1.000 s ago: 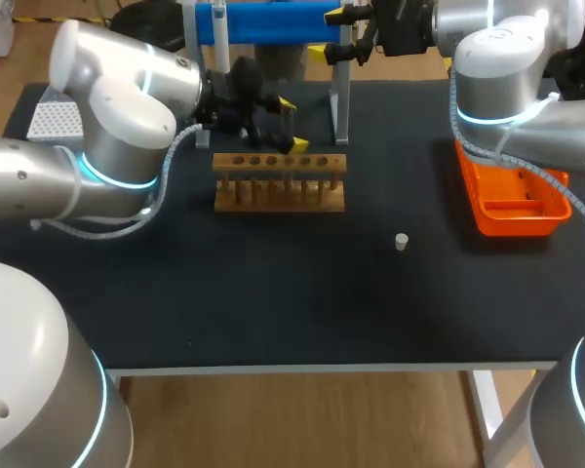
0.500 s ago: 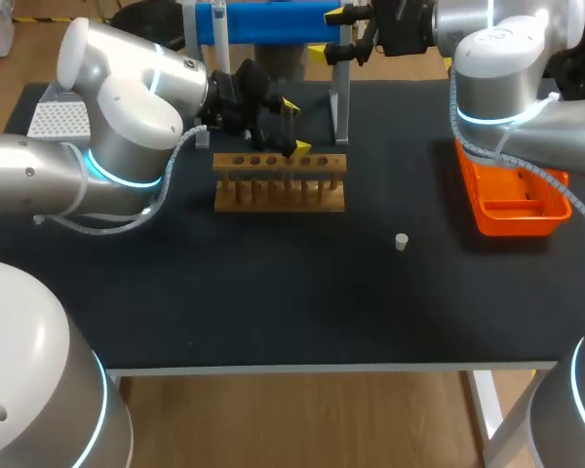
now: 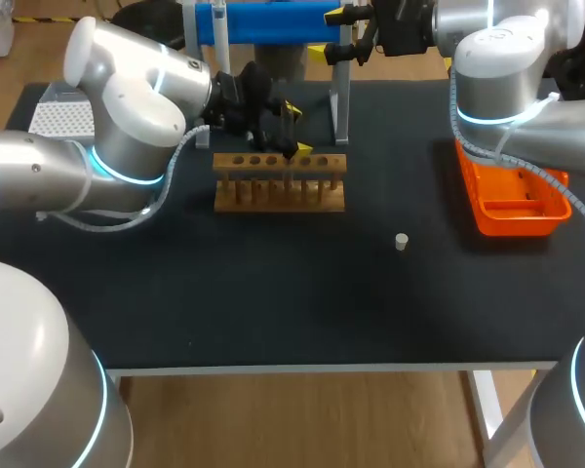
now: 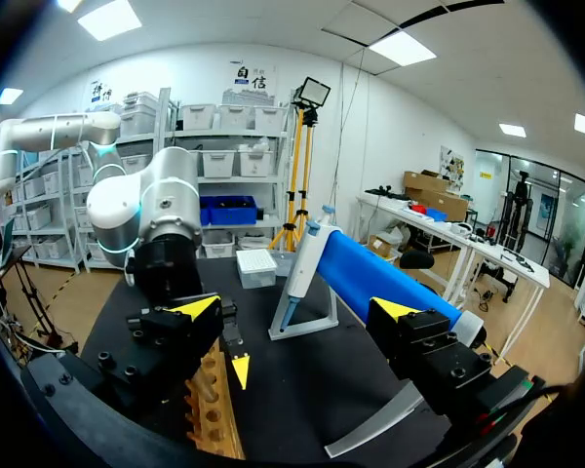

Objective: Invert the test tube, pick up the pipette, mount the tip to pipette, aspirate from beaker and dispense into the tube, eject the tip, return the pipette, and cap with the stopper.

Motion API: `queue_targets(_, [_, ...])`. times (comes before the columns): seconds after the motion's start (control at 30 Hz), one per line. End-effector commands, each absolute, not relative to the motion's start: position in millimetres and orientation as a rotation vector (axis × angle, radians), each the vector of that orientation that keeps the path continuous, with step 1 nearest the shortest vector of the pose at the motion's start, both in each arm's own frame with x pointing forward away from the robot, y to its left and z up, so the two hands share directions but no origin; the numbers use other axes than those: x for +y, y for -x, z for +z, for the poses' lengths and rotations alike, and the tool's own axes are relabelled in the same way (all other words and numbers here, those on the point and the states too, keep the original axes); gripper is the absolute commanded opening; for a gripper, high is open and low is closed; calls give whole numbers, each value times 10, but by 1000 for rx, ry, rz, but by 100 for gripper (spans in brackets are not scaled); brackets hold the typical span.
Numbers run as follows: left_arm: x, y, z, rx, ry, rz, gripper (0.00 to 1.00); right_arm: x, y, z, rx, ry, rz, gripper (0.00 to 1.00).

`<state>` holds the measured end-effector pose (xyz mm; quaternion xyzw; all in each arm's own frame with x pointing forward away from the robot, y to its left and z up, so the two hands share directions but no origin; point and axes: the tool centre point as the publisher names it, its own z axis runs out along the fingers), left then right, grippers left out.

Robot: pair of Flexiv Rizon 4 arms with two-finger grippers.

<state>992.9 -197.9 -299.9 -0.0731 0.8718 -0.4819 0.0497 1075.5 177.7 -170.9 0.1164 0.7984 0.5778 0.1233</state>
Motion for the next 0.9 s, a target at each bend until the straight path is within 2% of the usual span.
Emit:
queue_targets(0.03, [-1981, -9957, -3023, 2660, 222, -1468, 100, 1778, -10748, -1711, 2327, -341, 1684, 100])
queue_targets(0.9, [-1955, -9960, -3035, 2671, 242, -1446, 100, 1778, -10748, -1711, 2327, -341, 1684, 100])
